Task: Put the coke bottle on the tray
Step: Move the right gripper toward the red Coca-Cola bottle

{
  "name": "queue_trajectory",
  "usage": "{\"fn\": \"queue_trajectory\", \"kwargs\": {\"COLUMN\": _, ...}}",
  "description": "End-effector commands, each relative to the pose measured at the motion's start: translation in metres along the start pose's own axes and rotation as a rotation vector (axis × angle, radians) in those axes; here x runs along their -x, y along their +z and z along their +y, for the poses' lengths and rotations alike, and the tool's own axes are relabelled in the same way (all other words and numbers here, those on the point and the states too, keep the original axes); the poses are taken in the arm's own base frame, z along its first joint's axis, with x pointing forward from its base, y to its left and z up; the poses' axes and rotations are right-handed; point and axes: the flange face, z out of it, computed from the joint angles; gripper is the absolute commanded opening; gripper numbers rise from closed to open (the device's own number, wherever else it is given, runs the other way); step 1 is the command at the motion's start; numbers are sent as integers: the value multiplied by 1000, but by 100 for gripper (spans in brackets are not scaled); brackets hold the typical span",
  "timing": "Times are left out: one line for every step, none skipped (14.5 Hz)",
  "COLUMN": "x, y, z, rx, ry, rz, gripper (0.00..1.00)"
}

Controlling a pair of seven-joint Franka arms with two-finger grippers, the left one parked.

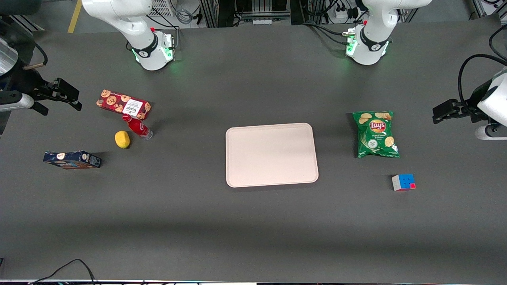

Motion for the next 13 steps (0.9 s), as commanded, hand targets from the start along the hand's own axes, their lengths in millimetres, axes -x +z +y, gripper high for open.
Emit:
{"fn": "queue_trajectory", "kwargs": {"x": -3, "y": -6, "z": -2, "rx": -25, "ry": 40, "rz": -8, "gripper": 100}}
{"fn": "queue_trajectory", "kwargs": {"x": -3, "y": -6, "z": -2, "rx": -25, "ry": 43, "rz": -8, "gripper": 100}}
{"fn": "queue_trajectory", "kwargs": {"x": -3, "y": -4, "z": -2, "rx": -25, "ry": 45, "rz": -13, "gripper": 100}}
{"fn": "queue_trajectory", "kwargs": {"x": -3, "y": -2, "z": -2, "rx": -26, "ry": 43, "rz": -17, "gripper": 100}}
{"fn": "queue_trajectory", "kwargs": {"x": -1, "y": 0, "z": -2, "rx": -25, "ry": 41, "rz": -32, "gripper": 100}}
{"fn": "queue_trajectory", "kwargs": {"x": 1, "y": 6, "z": -4, "rx": -27, "ry": 38, "rz": -61, "gripper": 100}}
{"fn": "queue_trajectory", "kwargs": {"x": 6, "y": 16, "z": -3, "rx": -28, "ry": 40, "rz": -83, "gripper": 100}}
{"fn": "queue_trajectory", "kwargs": {"x": 12, "y": 28, "z": -4, "rx": -29, "ry": 41, "rz": -103, "gripper": 100}}
{"fn": "queue_trajectory", "kwargs": {"x": 20, "y": 38, "z": -4, "rx": -30, "ry": 42, "rz": -121, "gripper": 100}}
{"fn": "queue_trajectory", "kwargs": {"x": 29, "y": 54, "z": -4, "rx": -31, "ry": 42, "rz": -133, "gripper": 100}}
{"fn": "queue_trajectory", "kwargs": {"x": 43, "y": 69, "z": -7, "rx": -27, "ry": 40, "rz": -123, "gripper": 100}}
{"fn": "queue_trajectory", "kwargs": {"x": 59, "y": 87, "z": -8, "rx": -21, "ry": 36, "rz": -104, "gripper": 100}}
{"fn": "queue_trajectory", "kwargs": {"x": 76, "y": 107, "z": -9, "rx": -19, "ry": 32, "rz": -82, "gripper": 100}}
